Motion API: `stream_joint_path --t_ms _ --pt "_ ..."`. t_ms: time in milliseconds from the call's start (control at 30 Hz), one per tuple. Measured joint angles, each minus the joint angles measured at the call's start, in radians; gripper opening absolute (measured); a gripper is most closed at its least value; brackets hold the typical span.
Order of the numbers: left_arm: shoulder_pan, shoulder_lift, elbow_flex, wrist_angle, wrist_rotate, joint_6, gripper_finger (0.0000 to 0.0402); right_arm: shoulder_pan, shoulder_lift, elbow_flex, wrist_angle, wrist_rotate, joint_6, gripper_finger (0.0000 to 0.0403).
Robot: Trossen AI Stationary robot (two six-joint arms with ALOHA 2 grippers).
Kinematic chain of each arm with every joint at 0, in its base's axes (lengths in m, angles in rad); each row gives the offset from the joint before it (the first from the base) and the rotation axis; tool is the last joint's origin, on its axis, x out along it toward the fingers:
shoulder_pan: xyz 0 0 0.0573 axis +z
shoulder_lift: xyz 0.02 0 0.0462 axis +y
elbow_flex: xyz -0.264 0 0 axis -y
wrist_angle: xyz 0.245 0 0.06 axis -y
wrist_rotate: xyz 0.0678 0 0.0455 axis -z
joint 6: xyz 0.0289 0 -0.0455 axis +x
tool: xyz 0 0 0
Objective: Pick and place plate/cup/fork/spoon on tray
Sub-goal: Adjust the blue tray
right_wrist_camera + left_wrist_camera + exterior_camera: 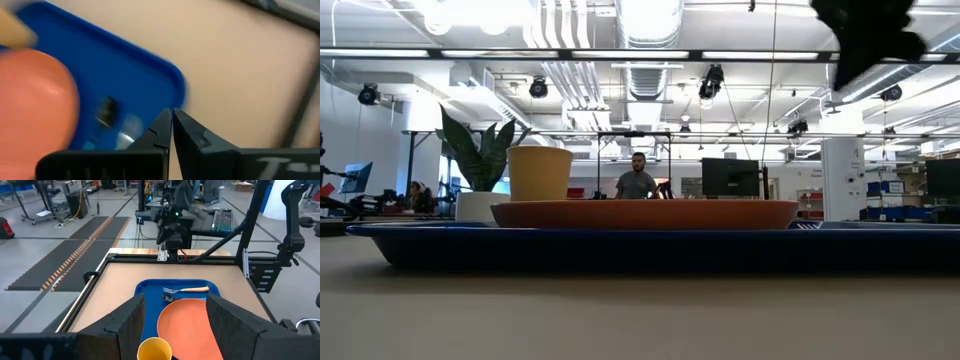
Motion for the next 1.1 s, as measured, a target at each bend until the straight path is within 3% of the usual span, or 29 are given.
stream_joint_path --t_ms 100,267,433,700,1100 --pt "0.0 -0.002 0.0 0.0 0.001 0.0 0.0194 0.045 0.035 -0.012 -0.115 -0.004 0.161 0.0009" --pt "0.0 -0.003 0.0 0.0 0.001 0.001 0.0194 0.123 0.086 -0.07 -0.084 -0.005 0.289 0.0009" --pt "0.0 0.004 0.0 -0.002 0.001 0.001 0.0194 0.197 0.111 -0.186 0.022 -0.039 0.398 0.0009" --pt "0.0 -0.005 -0.021 -0.003 0.002 0.005 0.0194 0.273 0.026 -0.462 0.395 -0.076 0.501 0.0009" --pt "0.0 -0.043 -0.058 0.008 0.002 0.001 0.0194 0.278 0.058 -0.555 0.408 -0.09 0.623 0.0009"
